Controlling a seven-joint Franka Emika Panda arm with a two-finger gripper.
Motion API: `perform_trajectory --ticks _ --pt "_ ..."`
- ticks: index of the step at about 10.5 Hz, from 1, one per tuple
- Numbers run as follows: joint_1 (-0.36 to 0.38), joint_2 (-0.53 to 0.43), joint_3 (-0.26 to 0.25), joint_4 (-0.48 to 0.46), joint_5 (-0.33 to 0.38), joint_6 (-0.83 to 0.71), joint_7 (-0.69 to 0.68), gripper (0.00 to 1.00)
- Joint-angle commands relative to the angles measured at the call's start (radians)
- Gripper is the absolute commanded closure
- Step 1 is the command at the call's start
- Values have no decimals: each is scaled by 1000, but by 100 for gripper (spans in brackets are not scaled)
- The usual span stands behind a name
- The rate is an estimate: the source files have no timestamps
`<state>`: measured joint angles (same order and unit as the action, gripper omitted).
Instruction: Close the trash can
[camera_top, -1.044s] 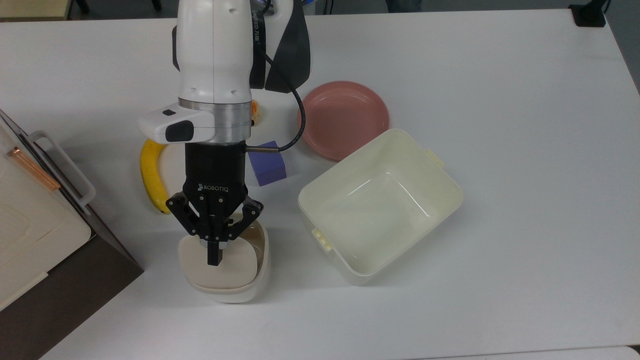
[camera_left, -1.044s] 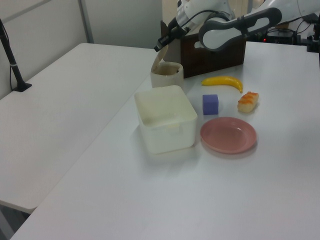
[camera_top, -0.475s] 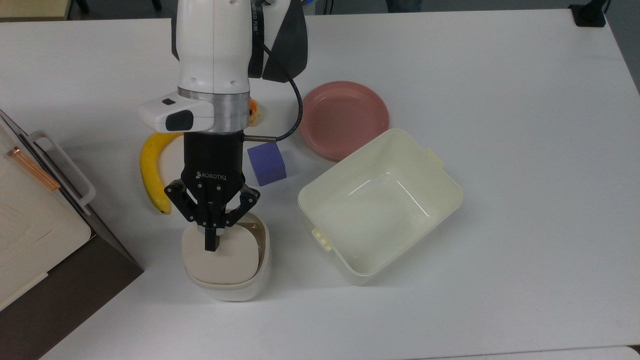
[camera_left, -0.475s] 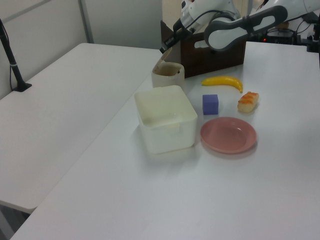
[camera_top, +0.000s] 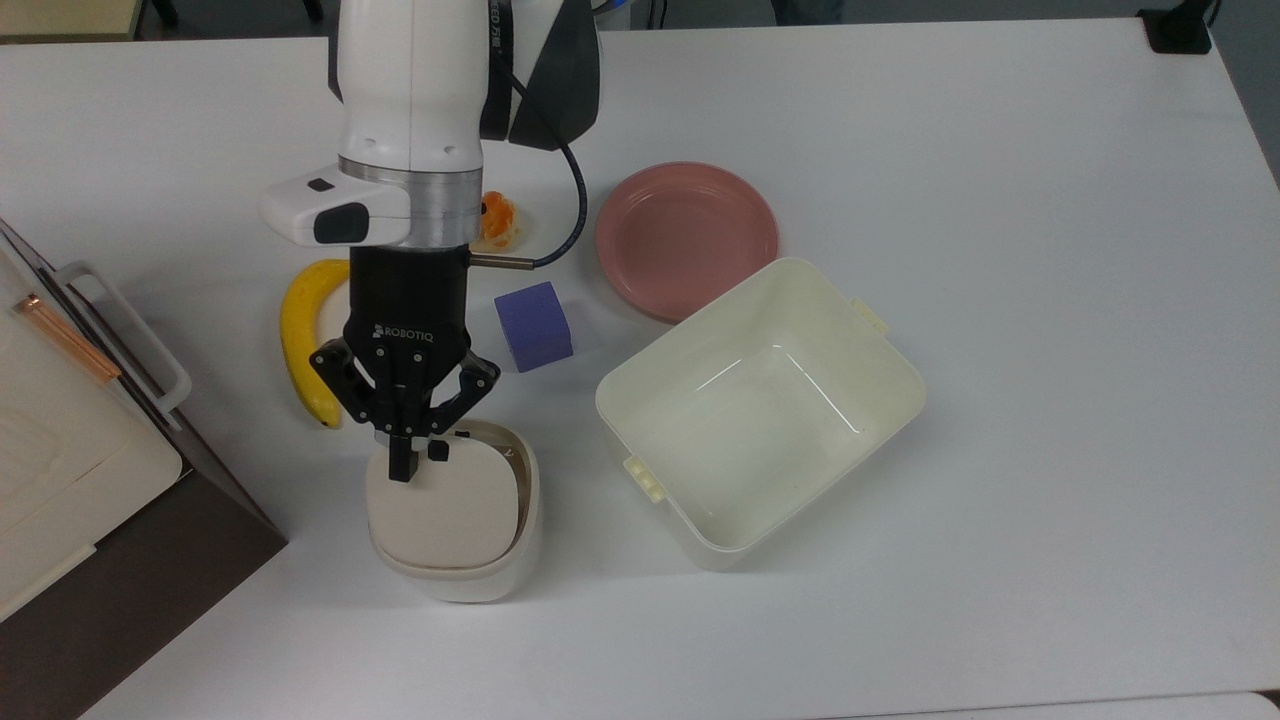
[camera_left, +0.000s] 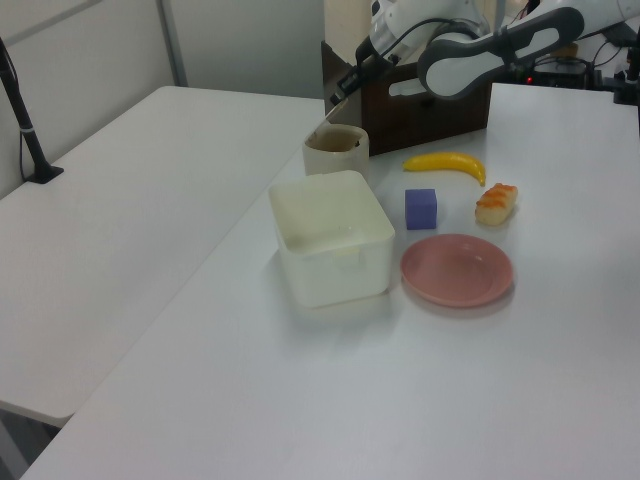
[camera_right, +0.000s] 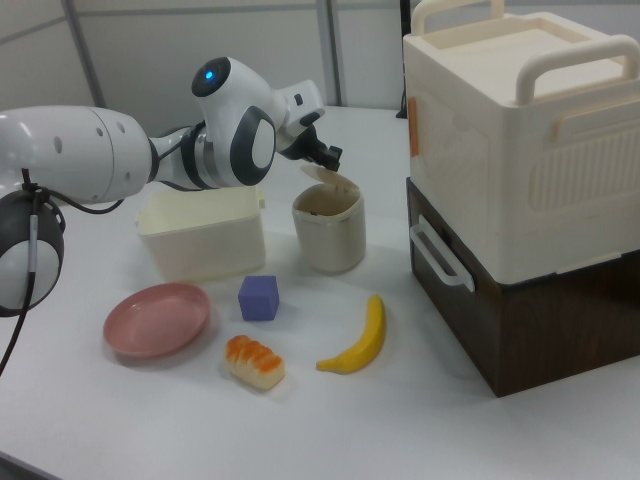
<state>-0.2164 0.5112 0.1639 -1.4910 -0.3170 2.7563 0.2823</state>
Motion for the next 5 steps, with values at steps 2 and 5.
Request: perform_trajectory --ticks 2,5 --pt "-15 -120 -9 -170 -22 5 -34 100" --pt "-23 -148 -10 -231 -22 3 -74 100"
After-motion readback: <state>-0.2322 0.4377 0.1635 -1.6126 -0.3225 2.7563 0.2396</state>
